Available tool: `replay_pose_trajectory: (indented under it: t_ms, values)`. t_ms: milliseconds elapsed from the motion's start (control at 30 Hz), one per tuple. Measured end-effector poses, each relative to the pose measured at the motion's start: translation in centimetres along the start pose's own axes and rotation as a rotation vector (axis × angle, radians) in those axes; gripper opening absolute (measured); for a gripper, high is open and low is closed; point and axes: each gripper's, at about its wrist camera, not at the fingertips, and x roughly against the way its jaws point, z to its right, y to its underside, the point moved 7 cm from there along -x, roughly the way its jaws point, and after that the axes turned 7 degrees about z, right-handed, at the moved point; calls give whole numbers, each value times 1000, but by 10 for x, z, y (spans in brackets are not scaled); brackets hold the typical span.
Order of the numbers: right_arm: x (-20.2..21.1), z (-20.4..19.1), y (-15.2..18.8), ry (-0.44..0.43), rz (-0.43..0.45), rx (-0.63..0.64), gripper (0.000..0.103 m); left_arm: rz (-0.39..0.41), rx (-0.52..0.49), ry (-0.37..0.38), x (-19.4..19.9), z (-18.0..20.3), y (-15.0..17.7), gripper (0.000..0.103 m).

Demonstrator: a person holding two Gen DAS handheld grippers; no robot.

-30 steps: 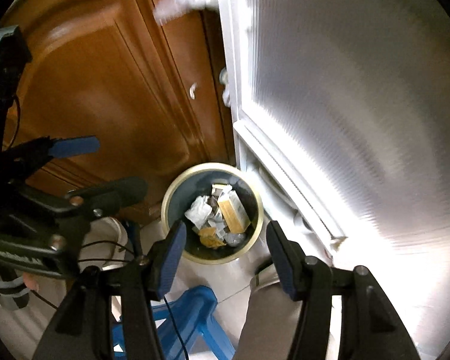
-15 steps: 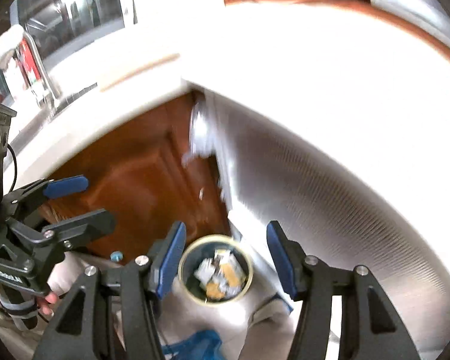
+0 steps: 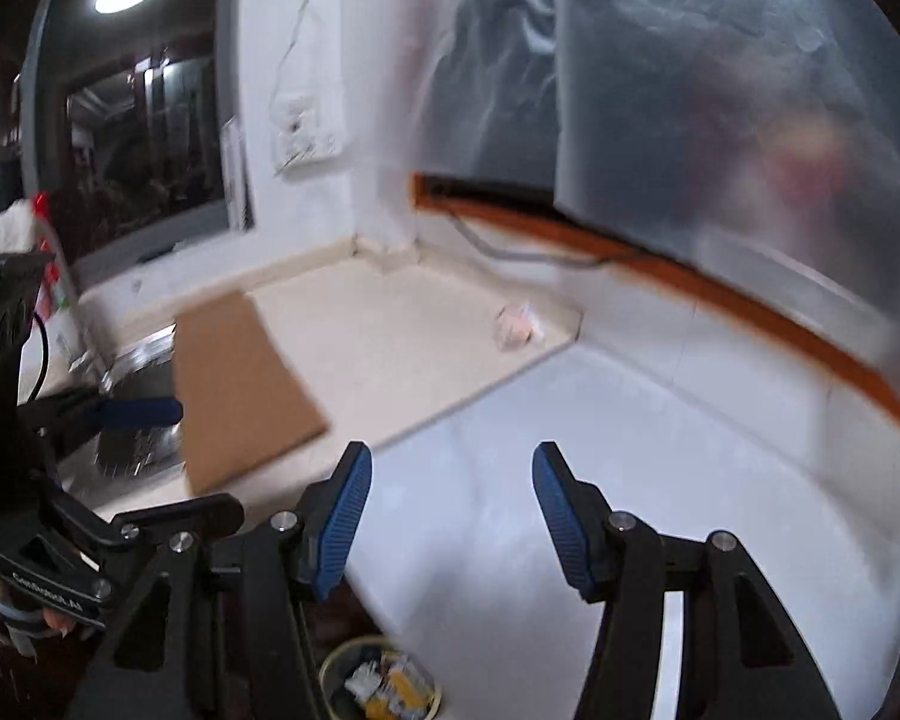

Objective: Collect trash
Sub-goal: 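Raise both tools back up to the counter corner, then grasp the delicious cakes cup with the left tool while the right tool grasps the white bottle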

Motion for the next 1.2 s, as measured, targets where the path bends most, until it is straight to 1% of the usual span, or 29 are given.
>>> replay_pose_trajectory:
  t_ms: [67,133,167,233,333,367,500,633,800,833,967,1000,1033,1067,1100,1133,1167,1200]
  values:
    - [-24,16,-16,14,-3,-3,56,-4,12,-2,-20,-3,-24,102]
    - [-57,35,-28,11,-22,-25,56,-24,31,-12,-54,-11,-47,102]
    - [-75,44,-33,9,-35,-34,55,-30,39,-13,-67,-13,-52,101]
    - [-104,56,-39,12,-53,-47,48,-44,71,-17,-104,-25,-67,94]
    - [-150,77,-41,17,-88,-88,42,-79,136,-15,-162,-42,-81,85]
    - [-165,84,-39,18,-99,-106,42,-89,157,-18,-179,-48,-85,84]
    - [-214,106,-35,7,-136,-173,36,-103,223,-8,-234,-63,-90,82]
    - [-251,115,-28,1,-165,-203,35,-125,253,-4,-275,-68,-95,81]
    - [-283,124,-21,10,-179,-230,35,-160,275,2,-321,-65,-91,80]
    - [-286,125,-19,11,-181,-233,35,-165,274,2,-327,-64,-89,77]
    - [-301,133,-16,15,-188,-242,35,-188,286,3,-348,-61,-84,73]
    - [-303,134,-15,13,-190,-243,35,-188,295,8,-352,-63,-85,68]
    - [-306,135,-14,11,-193,-242,35,-191,307,22,-356,-63,-84,58]
    - [-308,136,-14,8,-196,-243,35,-197,316,32,-359,-63,-83,52]
    - [-311,137,-13,5,-198,-246,35,-208,327,40,-364,-62,-81,35]
    - [-313,137,-12,-2,-199,-250,35,-216,333,37,-367,-63,-78,25]
    - [-315,137,-11,-8,-201,-254,35,-212,342,43,-368,-64,-77,25]
    - [-316,137,-11,-13,-201,-256,35,-198,353,49,-367,-64,-77,22]
